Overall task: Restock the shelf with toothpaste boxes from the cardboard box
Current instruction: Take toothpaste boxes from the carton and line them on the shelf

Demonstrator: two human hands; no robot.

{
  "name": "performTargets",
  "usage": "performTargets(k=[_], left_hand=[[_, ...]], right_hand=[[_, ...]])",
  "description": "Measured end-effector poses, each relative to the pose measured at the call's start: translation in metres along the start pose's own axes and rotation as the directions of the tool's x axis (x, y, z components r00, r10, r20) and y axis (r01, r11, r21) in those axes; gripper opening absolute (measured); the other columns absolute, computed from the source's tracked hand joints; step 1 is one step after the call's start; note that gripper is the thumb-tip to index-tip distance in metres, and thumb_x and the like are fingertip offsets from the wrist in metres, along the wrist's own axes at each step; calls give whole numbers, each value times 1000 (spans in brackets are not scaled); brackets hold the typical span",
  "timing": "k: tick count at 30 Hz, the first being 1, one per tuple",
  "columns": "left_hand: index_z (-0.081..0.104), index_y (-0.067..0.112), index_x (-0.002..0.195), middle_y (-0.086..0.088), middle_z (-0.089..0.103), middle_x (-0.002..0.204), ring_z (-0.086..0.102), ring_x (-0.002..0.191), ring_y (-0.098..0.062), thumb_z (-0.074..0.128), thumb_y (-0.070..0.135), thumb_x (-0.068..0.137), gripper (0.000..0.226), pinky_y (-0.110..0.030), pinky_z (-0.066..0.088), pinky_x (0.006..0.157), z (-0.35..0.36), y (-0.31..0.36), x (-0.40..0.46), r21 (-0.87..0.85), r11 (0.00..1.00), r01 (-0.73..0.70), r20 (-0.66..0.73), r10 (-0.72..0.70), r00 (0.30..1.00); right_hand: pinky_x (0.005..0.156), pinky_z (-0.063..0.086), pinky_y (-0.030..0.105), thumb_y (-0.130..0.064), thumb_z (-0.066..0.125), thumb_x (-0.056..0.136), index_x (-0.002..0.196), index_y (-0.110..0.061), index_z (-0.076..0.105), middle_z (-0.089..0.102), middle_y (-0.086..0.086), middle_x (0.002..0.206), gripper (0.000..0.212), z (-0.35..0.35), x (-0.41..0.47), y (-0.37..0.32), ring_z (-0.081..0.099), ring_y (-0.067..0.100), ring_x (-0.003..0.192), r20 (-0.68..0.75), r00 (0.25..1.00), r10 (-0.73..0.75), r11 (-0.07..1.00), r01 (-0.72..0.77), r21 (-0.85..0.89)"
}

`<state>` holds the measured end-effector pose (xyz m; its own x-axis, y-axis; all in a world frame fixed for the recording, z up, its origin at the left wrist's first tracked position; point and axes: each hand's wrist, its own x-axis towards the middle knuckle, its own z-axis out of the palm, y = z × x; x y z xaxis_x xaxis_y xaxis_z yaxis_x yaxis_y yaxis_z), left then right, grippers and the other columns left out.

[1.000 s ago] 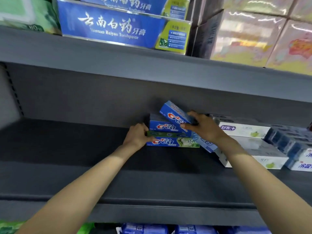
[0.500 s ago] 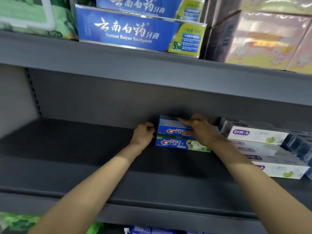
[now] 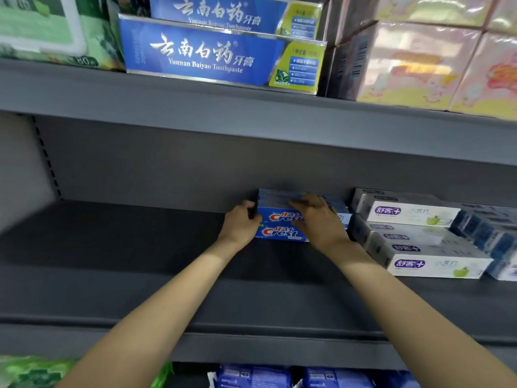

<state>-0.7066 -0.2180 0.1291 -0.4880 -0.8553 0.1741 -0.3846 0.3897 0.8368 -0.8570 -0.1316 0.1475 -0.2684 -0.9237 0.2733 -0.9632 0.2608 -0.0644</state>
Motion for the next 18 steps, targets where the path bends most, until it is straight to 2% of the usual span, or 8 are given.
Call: performTargets(k=[3,5,7,12,15,18], left_hand=[[49,13,127,-7,58,126,58,110,-19,47,23,97,32,-26,46,80,-5,2,-13,226,972,-68,-37,79,996],[50,15,124,-7,58,122,58,106,-23,45,26,97,29,-32,45,77,-10,8,-26,446,887,-117,-55,158,986],[51,15,121,-7,57,122,57,106,-26,44,27,98,28,-34,44,79,-13,16,-43,580,801,-148,-52,217,975],[55,13,112,-5,53,114,55,103,-26,44,27,95,24,-35,46,76,-24,25,-109,615,765,-191,-98,314,944],[58,16,106,-1,56,105,56,99,-21,46,28,94,20,-35,46,74,-33,17,-161,570,791,-221,-109,339,934],[58,19,101,1,59,101,58,97,-22,49,28,93,16,-35,47,73,-48,3,-208,524,829,-196,-120,299,947]], right_hand=[[110,31,40,-21,57,91,142,-22,39,36,2,142,54,0,-17,-7,30,23,133,-70,997,-28,996,34,88],[109,34,38,-19,57,91,139,-22,44,40,2,140,49,-2,-30,-12,33,22,132,-95,995,-24,986,39,162],[107,36,36,-19,55,92,134,-22,50,44,1,137,42,-8,-44,-19,38,21,129,-86,996,12,969,9,245],[89,47,35,-12,52,87,106,-15,66,66,8,110,23,-23,-93,-50,60,27,101,-99,995,-14,929,49,367],[83,50,39,-11,51,86,101,-16,65,69,5,101,21,-25,-132,-77,62,26,92,-77,995,-56,901,84,426],[79,50,40,-11,50,87,99,-15,63,68,7,96,19,-22,-167,-109,61,26,87,-36,996,-79,876,86,474]])
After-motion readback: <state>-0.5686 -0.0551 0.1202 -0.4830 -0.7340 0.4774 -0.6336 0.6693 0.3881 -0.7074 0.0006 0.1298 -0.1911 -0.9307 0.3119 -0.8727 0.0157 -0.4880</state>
